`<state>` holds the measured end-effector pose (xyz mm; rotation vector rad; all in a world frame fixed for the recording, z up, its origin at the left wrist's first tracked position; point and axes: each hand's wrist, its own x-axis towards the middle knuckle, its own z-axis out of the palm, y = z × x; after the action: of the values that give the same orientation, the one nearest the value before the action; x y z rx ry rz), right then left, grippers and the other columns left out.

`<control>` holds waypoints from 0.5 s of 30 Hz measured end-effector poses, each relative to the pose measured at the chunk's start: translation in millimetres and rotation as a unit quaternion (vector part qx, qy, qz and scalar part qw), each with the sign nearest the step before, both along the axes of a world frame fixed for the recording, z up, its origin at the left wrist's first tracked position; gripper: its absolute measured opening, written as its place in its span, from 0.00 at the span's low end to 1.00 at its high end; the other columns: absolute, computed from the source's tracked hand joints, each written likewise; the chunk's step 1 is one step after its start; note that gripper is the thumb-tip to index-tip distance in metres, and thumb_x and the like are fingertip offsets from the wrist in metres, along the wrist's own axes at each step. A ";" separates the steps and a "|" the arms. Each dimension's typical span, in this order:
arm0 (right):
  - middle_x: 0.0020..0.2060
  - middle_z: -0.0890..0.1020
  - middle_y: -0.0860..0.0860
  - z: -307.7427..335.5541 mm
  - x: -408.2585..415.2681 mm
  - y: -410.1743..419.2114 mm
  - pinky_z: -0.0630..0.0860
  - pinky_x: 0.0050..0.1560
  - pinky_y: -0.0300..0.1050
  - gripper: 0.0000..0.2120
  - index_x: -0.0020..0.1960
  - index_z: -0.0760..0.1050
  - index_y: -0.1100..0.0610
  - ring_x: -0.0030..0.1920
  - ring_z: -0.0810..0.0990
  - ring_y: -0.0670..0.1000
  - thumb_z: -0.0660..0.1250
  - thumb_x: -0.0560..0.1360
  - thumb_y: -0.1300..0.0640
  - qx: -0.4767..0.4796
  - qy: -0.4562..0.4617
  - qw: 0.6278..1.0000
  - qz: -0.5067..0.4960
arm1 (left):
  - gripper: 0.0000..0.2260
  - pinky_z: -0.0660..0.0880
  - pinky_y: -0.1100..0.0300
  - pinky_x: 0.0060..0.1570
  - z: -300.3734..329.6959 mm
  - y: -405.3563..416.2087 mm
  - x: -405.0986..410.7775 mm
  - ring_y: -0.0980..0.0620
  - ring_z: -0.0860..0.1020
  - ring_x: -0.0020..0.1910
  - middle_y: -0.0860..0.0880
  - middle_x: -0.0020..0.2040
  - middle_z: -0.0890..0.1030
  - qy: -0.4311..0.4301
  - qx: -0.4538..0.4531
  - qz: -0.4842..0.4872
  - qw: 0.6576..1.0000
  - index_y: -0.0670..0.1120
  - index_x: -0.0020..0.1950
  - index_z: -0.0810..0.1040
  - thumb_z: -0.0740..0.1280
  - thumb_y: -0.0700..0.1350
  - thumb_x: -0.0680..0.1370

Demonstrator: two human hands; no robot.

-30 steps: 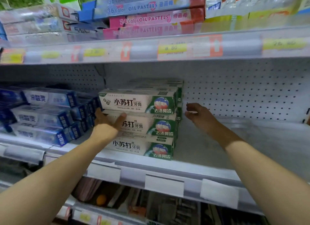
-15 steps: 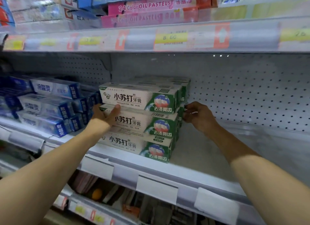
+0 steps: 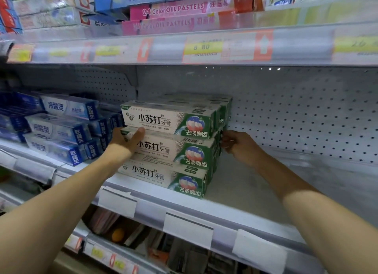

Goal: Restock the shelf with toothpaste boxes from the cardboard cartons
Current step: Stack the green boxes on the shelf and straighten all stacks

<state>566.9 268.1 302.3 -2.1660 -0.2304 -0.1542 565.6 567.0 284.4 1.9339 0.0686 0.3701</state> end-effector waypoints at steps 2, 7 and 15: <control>0.54 0.78 0.55 4.6 -18.8 2.3 0.69 0.59 0.47 0.18 0.65 0.73 0.59 0.58 0.75 0.54 0.60 0.76 0.68 0.035 -0.012 0.999 -0.004 | 0.34 0.71 0.50 0.60 1.4 -2.1 -4.7 0.47 0.75 0.58 0.49 0.61 0.76 0.006 -0.019 -0.006 1.000 0.47 0.66 0.64 0.63 0.68 0.69; 0.75 0.57 0.44 6.9 -63.1 29.1 0.57 0.73 0.51 0.30 0.76 0.47 0.44 0.73 0.60 0.50 0.50 0.78 0.39 0.022 0.086 0.992 0.088 | 0.26 0.65 0.54 0.58 4.0 -3.5 -4.9 0.47 0.71 0.57 0.48 0.59 0.71 0.014 -0.028 0.007 0.999 0.47 0.71 0.60 0.55 0.61 0.78; 0.73 0.63 0.48 0.8 -66.4 68.4 0.63 0.61 0.40 0.25 0.76 0.43 0.48 0.69 0.67 0.51 0.50 0.83 0.53 0.083 0.071 0.994 0.013 | 0.11 0.67 0.55 0.54 12.1 1.6 -3.6 0.49 0.70 0.52 0.51 0.53 0.71 0.039 -0.054 -0.015 0.998 0.52 0.56 0.64 0.53 0.58 0.81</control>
<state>500.5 336.5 303.1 -1.9967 -0.1589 -0.0028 562.0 568.6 296.6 1.8404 0.1087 0.2647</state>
